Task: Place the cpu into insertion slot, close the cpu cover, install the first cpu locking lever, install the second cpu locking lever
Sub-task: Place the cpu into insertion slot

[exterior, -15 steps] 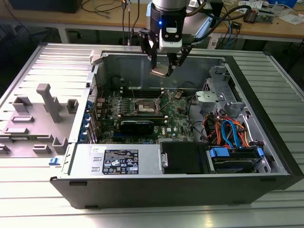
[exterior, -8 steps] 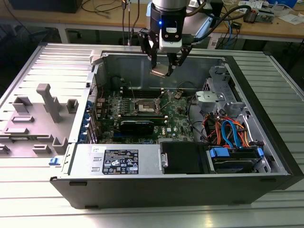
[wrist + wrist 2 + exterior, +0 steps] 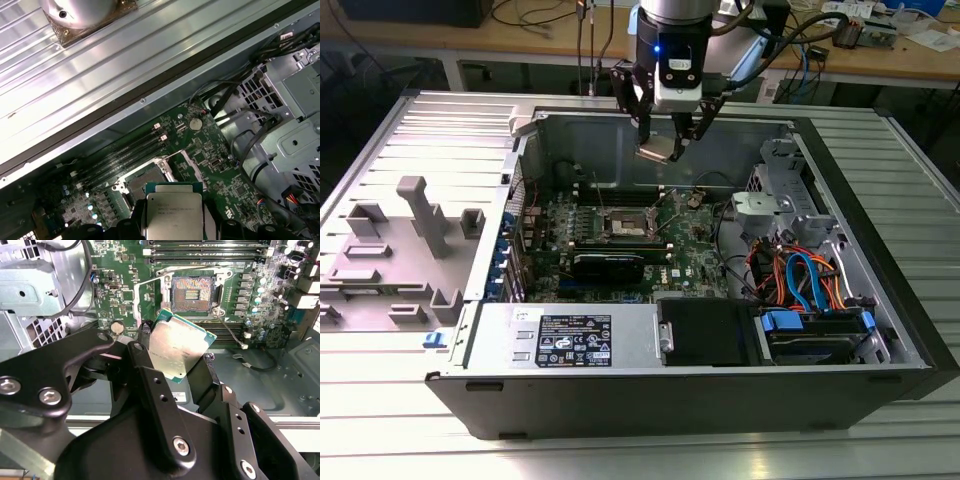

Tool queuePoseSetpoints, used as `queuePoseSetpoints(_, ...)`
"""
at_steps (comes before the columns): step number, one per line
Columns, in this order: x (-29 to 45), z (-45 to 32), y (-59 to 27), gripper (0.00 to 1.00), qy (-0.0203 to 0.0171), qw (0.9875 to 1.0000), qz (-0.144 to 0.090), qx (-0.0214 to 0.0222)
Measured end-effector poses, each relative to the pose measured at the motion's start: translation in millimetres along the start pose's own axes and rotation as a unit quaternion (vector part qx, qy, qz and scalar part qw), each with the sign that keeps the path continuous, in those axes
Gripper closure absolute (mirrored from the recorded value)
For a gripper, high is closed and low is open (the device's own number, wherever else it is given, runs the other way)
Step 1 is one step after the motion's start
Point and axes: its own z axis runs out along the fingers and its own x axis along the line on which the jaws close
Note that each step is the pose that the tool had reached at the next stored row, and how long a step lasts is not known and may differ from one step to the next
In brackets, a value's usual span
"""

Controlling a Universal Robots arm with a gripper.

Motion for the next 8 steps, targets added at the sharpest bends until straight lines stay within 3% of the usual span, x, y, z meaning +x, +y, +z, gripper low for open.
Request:
queuePoseSetpoints(3, -0.1, 2.7, -0.4, 0.46, -0.0026, 0.9995, 0.031, -0.0004)
queuePoseSetpoints(8, -0.2, 4.8, -0.7, 0.46, -0.0051, 0.9980, 0.063, -0.0009)
